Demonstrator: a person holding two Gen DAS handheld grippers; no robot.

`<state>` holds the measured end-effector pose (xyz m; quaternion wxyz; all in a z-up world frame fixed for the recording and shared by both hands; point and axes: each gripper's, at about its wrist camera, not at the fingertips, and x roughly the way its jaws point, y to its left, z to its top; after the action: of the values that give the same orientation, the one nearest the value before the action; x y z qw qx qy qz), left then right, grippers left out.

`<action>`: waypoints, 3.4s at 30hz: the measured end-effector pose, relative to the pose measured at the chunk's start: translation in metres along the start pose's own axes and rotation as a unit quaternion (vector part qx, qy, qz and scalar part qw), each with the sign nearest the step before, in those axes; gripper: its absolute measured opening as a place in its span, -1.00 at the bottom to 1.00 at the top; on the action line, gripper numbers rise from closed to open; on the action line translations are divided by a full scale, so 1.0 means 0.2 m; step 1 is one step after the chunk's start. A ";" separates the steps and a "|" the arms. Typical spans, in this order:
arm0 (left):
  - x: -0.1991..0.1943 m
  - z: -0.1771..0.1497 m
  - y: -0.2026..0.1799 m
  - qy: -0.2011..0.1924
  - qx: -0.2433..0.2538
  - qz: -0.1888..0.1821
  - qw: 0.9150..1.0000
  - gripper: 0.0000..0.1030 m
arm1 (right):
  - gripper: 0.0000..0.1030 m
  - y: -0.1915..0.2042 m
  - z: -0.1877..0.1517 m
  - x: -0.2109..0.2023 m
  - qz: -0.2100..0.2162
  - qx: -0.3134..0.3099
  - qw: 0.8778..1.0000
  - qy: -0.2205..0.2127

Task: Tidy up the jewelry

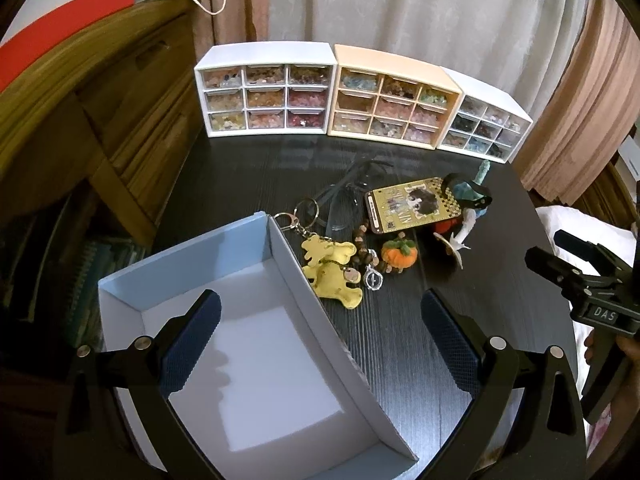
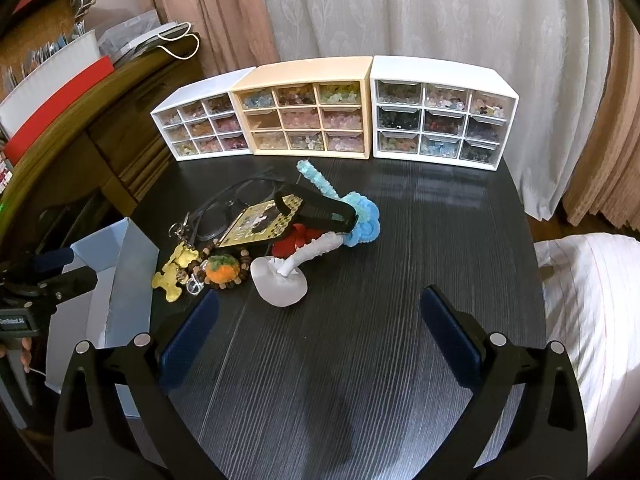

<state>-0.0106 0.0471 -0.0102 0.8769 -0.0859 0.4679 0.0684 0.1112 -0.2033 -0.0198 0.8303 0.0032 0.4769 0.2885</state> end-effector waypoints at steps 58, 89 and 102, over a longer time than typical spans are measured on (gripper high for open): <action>-0.02 0.06 -0.27 0.000 0.074 0.003 0.997 0.93 | 0.87 -0.29 0.01 0.03 -0.011 0.039 0.995 -0.090; 0.06 0.13 -0.28 0.008 0.026 -0.047 0.998 0.93 | 0.86 -0.23 0.03 0.10 -0.023 0.016 0.986 -0.163; 0.28 0.15 -0.51 0.039 0.124 -0.040 0.991 0.88 | 0.72 -0.34 0.13 0.18 0.066 -0.037 0.988 -0.131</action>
<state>0.0662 -0.0433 -0.0318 0.8640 0.0018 0.5027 -0.0290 0.1783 -0.2362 -0.0528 0.8642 0.0423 0.3517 0.3573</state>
